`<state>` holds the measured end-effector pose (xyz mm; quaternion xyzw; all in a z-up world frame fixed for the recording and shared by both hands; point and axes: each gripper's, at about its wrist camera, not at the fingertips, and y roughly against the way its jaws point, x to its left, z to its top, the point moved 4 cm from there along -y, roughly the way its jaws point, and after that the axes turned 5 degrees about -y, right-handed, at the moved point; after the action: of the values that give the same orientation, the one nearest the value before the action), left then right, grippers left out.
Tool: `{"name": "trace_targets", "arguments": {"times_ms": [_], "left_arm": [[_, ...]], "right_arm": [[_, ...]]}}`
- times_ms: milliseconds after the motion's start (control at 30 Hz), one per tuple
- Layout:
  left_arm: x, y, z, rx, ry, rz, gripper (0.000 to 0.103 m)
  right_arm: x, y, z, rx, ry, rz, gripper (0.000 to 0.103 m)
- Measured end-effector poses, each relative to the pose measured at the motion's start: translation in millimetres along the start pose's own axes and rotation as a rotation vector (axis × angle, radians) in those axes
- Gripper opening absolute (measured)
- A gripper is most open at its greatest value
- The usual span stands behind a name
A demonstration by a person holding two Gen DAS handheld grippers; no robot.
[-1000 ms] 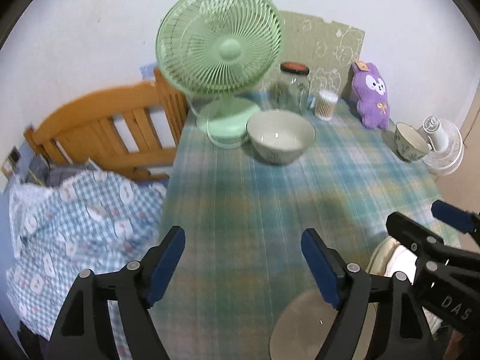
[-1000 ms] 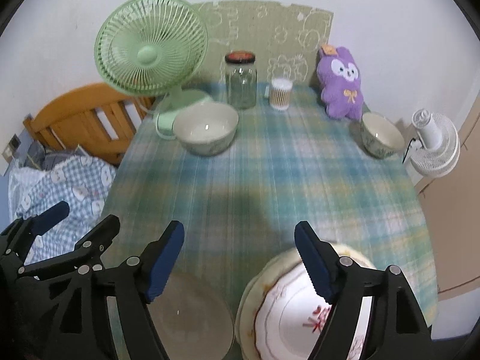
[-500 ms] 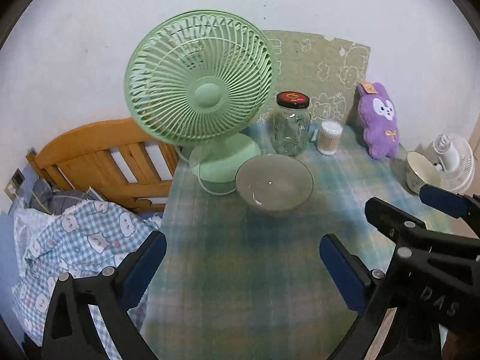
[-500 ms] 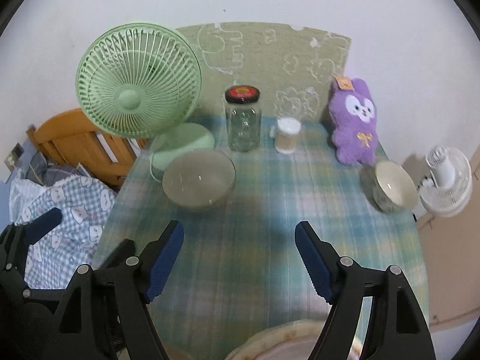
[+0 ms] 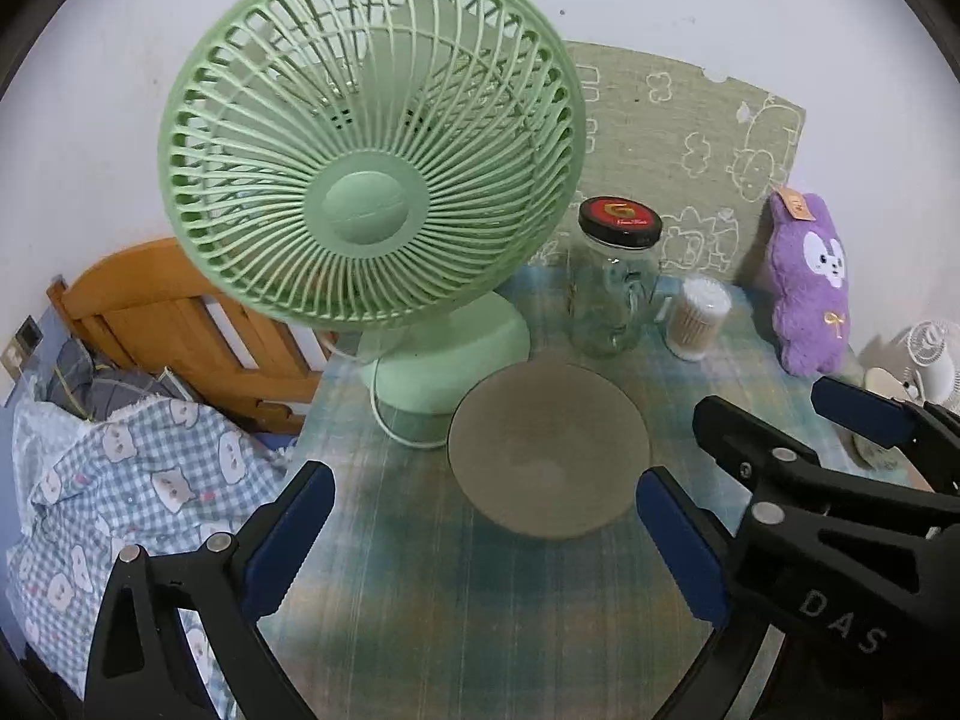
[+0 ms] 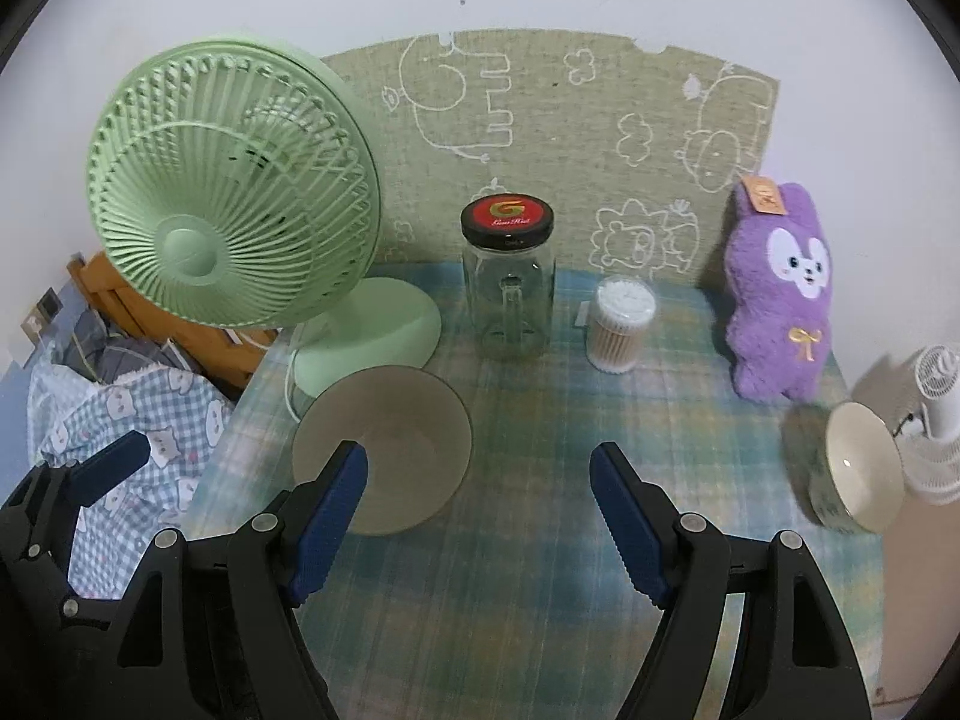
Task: Organize plates and bowls
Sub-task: 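Move both grippers to the cream bowl by the fan base, then close both grippers on that bowl's rim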
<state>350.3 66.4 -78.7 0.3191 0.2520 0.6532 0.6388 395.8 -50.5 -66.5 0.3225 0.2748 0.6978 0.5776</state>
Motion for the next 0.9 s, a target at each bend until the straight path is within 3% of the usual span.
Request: {"name": "trace_targets", "arguments": {"times_ms": [300,500,700,900], "left_arm": [[5,-48,2,0.028,0.046,-0.008,0.097],[9,-79,-5,0.069,0.083,-0.011,0.086],[11,-104,-11,0.105,0.106,-0.014,0.069],[10,-118,-15,0.133,0.111,-0.036,0.045]], "right_arm": [[-3,-55,8,0.021,-0.006,0.007,0.079],[-5,-90,5,0.063,-0.026,0.015,0.079],[-5,-115,1,0.101,-0.028,0.013,0.064],[-2,-130,-5,0.118,-0.029,0.020,0.047]]}}
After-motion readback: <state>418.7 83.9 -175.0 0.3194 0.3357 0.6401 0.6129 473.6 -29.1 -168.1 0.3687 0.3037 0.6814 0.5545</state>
